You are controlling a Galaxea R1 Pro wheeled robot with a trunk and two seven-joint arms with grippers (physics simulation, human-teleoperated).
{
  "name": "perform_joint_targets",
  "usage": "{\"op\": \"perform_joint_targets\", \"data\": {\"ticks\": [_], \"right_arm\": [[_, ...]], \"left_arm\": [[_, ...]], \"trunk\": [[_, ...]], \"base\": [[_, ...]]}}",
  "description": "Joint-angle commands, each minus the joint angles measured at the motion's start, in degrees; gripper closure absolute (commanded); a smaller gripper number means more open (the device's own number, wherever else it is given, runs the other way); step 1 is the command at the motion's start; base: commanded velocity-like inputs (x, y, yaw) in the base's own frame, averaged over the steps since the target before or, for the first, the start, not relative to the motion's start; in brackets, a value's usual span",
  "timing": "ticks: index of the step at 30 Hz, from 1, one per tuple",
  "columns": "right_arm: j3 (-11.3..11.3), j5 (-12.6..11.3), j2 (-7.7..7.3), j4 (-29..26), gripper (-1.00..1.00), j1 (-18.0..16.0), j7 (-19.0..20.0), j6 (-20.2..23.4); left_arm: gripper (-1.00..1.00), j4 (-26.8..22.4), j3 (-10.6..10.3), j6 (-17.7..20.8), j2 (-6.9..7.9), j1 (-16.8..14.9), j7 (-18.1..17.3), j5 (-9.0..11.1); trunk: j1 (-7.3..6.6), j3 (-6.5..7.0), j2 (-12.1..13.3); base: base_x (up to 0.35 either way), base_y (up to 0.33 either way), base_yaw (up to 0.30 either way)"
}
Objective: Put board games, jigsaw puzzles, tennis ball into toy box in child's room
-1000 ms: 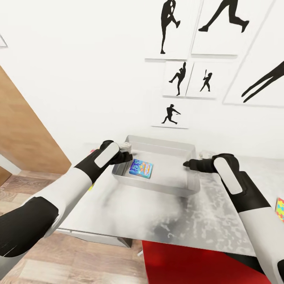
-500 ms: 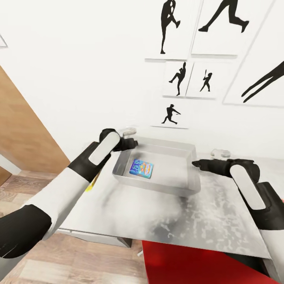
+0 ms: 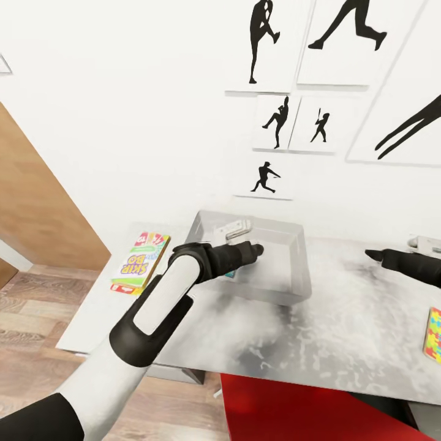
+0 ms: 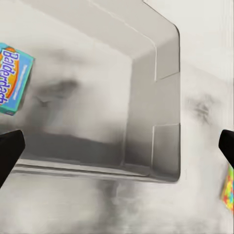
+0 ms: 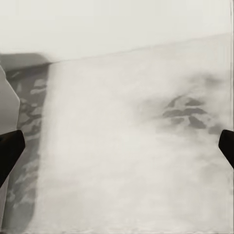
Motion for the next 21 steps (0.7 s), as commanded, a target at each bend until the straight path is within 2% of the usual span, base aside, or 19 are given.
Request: {"op": "perform_joint_targets", "data": {"ticks": [1,11,18,21], "right_arm": [[-0.19,-0.74,-0.09,-0.05,-1.00,0.06,-0.27,0.29],[-0.50,-0.76,-0.12,-0.06,-1.00,0.34,0.45,0.63],[-0.53,-0.76,-0.05,-0.06,-1.00,0.37,0.52,0.66],[-0.53,-0.79,-0.08,-0.06,-1.00,0.37,0.53,0.67]], "left_arm": [[-1.00,-0.12,0.02,0.08,0.00,0.01,0.50,0.76],[-1.00,-0.31,0.74,-0.44,0.04,0.27,0.39,2.07],[-1.00,-0.35,1.44,-0.46,0.04,0.45,0.38,2.30],[-1.00,-0.36,1.56,-0.50,0.06,0.62,0.26,2.33]], "trunk": [[0.04,-0.10,-0.10],[0.04,-0.10,-0.10],[0.04,-0.10,-0.10],[0.04,-0.10,-0.10]], "base": [[-0.042,0.000,0.000],[-0.221,0.000,-0.039],[-0.305,0.027,-0.209],[-0.154,0.043,-0.275]]}}
